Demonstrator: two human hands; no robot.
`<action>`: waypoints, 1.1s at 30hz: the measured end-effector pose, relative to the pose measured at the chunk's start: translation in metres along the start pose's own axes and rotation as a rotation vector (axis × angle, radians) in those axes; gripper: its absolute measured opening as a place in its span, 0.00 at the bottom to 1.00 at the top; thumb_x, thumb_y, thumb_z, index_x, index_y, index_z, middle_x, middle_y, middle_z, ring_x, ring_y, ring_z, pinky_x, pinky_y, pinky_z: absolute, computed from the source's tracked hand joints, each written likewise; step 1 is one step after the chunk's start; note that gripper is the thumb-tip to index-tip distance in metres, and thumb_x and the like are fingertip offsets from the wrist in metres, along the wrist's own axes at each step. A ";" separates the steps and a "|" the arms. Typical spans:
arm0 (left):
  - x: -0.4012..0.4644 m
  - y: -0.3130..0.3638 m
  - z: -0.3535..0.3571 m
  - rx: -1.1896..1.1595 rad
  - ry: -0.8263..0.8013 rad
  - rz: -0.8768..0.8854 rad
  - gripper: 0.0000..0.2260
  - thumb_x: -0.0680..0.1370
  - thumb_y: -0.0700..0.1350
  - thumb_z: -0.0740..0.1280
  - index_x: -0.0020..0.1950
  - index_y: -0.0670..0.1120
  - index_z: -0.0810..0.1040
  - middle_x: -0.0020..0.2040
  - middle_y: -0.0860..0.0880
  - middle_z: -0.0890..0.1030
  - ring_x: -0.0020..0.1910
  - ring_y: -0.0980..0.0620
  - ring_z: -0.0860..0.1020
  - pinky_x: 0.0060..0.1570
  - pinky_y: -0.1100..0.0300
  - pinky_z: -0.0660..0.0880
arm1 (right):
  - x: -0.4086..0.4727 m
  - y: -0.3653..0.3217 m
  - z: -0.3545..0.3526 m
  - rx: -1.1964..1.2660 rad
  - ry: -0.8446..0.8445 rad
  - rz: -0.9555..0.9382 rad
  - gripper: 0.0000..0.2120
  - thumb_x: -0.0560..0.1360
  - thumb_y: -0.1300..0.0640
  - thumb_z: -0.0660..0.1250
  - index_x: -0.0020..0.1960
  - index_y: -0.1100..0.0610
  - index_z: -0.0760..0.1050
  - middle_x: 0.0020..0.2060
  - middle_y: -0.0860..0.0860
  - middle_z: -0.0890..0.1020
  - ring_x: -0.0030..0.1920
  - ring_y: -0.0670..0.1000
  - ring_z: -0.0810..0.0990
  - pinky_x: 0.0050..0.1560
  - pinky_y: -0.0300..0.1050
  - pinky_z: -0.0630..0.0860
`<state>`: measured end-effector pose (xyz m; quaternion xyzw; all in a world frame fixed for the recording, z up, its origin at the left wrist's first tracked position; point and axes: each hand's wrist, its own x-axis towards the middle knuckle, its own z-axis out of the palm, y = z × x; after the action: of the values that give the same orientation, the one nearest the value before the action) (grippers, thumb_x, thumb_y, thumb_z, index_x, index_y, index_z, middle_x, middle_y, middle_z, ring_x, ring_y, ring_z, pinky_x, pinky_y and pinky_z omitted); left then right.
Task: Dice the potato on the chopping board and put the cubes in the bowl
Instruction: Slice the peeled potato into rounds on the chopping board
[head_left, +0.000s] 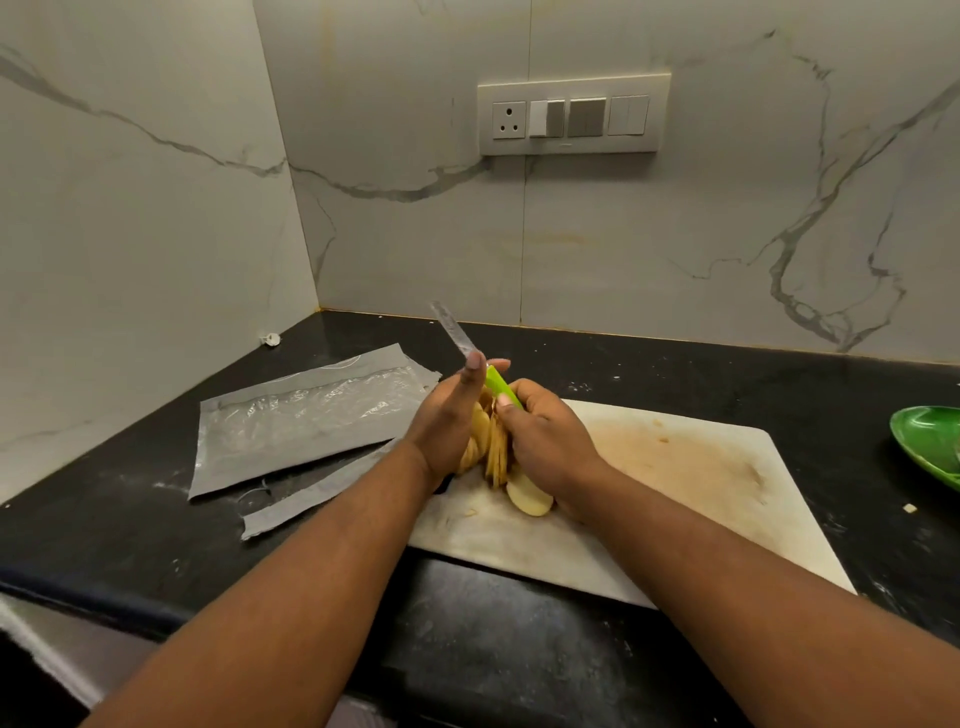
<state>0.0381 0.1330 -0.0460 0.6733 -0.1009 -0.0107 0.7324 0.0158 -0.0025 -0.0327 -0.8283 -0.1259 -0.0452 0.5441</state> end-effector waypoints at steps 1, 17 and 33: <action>0.000 0.000 0.000 0.044 0.014 0.019 0.46 0.61 0.81 0.69 0.66 0.49 0.80 0.61 0.38 0.84 0.63 0.41 0.82 0.69 0.38 0.74 | -0.001 -0.001 0.002 0.014 -0.010 -0.011 0.10 0.84 0.52 0.57 0.47 0.51 0.74 0.39 0.50 0.78 0.40 0.49 0.75 0.40 0.45 0.70; -0.008 0.011 -0.012 0.125 0.185 0.021 0.46 0.67 0.83 0.48 0.66 0.52 0.82 0.71 0.49 0.78 0.75 0.45 0.70 0.78 0.42 0.61 | 0.000 0.012 -0.017 0.122 -0.030 0.092 0.16 0.75 0.40 0.58 0.50 0.48 0.78 0.48 0.53 0.83 0.52 0.59 0.81 0.55 0.67 0.77; -0.010 0.009 -0.009 0.211 0.159 0.010 0.39 0.70 0.80 0.46 0.59 0.58 0.84 0.70 0.48 0.79 0.74 0.46 0.72 0.76 0.37 0.64 | -0.002 0.007 -0.034 0.048 0.025 0.186 0.09 0.84 0.50 0.59 0.51 0.52 0.75 0.49 0.55 0.82 0.50 0.56 0.84 0.52 0.59 0.83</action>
<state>0.0284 0.1446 -0.0395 0.7449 -0.0463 0.0569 0.6631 0.0178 -0.0370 -0.0259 -0.8224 -0.0428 -0.0020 0.5673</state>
